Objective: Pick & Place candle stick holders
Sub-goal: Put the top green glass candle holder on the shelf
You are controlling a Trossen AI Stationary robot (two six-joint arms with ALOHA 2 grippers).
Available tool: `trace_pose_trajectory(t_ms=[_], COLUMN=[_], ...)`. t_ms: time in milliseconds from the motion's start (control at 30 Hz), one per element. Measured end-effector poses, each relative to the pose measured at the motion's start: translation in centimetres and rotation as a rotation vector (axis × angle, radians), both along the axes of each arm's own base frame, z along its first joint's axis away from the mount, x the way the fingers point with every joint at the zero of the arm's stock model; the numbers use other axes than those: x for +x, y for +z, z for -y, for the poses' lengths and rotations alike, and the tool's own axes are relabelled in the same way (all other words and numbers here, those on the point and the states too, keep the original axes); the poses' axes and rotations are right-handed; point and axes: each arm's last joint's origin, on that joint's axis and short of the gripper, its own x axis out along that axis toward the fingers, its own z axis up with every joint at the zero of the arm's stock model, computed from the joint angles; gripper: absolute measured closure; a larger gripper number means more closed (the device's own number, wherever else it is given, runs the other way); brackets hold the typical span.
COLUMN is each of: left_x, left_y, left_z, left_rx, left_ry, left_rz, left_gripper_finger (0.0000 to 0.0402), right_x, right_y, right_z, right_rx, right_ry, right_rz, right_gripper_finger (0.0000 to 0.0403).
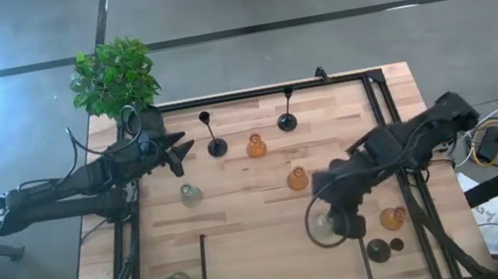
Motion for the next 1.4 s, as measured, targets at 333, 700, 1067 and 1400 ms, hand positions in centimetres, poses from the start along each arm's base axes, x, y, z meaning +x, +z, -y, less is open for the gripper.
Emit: trace_pose_trajectory(t_ms=[333, 700, 1067, 1400], left_x=[0.0, 0.0, 0.0, 0.0], left_y=[0.0, 0.0, 0.0, -0.1], left_z=[0.0, 0.0, 0.0, 0.0], left_rx=[0.005, 0.005, 0.005, 0.004], left_ry=[-0.009, -0.010, -0.010, -0.009], left_rz=[-0.004, -0.007, -0.008, -0.009], left_gripper_finger=[0.0179, 0.0179, 0.0179, 0.0179], right_x=[0.9, 0.9, 1.0, 1.1], right_y=[-0.5, -1.3, -2.5, -3.0], right_z=[-1.7, -1.8, -2.1, -2.1], right_rx=[-0.042, -0.044, -0.006, -0.011], right_ry=[0.062, 0.104, 0.160, 0.205], right_rz=[-0.169, -0.185, -0.176, -0.172], right_gripper_finger=[0.0385, 0.0385, 0.0385, 0.0385])
